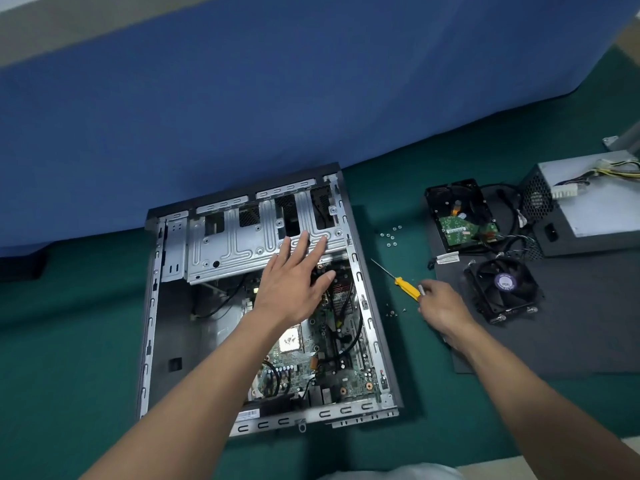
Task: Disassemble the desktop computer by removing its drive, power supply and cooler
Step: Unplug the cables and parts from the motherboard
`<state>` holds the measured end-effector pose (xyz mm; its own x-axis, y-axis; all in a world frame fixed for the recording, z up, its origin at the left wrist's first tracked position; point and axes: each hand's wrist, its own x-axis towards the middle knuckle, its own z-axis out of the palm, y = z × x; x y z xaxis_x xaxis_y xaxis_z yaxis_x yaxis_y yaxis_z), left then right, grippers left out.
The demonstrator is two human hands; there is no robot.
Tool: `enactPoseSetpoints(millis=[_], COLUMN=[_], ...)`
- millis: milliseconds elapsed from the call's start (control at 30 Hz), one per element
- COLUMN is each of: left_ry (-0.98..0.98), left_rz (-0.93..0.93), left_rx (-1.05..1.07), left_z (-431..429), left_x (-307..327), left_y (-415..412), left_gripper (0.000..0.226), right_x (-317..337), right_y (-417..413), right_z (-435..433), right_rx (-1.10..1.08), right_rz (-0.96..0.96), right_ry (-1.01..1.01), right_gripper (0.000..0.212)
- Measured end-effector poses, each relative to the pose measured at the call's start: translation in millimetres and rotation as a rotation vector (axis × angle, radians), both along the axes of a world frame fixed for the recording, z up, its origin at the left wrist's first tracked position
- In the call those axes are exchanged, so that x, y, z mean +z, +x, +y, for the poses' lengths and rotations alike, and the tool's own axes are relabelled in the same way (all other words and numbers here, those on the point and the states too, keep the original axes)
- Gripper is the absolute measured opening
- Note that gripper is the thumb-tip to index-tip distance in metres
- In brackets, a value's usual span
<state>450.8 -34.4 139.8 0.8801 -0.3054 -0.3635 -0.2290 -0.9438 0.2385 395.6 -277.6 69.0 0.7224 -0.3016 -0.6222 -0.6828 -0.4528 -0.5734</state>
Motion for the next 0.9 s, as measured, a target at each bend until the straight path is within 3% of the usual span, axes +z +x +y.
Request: enactPoseSetpoints(millis=[133,333,633,767,833,900], left_ry=[-0.021,-0.038,0.168,0.176,0.173,0.165], left_rz=[-0.007,-0.079,-0.233,-0.295,-0.306,-0.309], left_rx=[-0.003,0.003,0.125,0.165,0.174,0.158], left_z=[1.8,28.5,129.7,170.2,183.5,190.3], left_x=[-0.9,-0.8,-3.5,-3.2,-4.6,-7.4], left_y=[0.1,-6.6,-31.1,-32.7,-33.8,-35.7], left_gripper=[0.062,0.061,0.064,0.063,0.061,0.061], right_x=[-7.4,-21.7,0.6,54.5,84.5,107.4], right_y=[-15.3,-28.2,-20.1,-3.8,-1.7,-3.0], right_z=[7.3,29.7,36.6,47.7,64.3,87.6], right_rx=[0.045,0.100,0.079,-0.102,-0.040,0.157], right_rz=[-0.084,-0.052,-0.076,-0.365,-0.628,-0.817], right_ry=[-0.119,-0.466,-0.492,-0.408,-0.419,-0.400], right_gripper=[0.036,0.018,0.020,0.019,0.014,0.008])
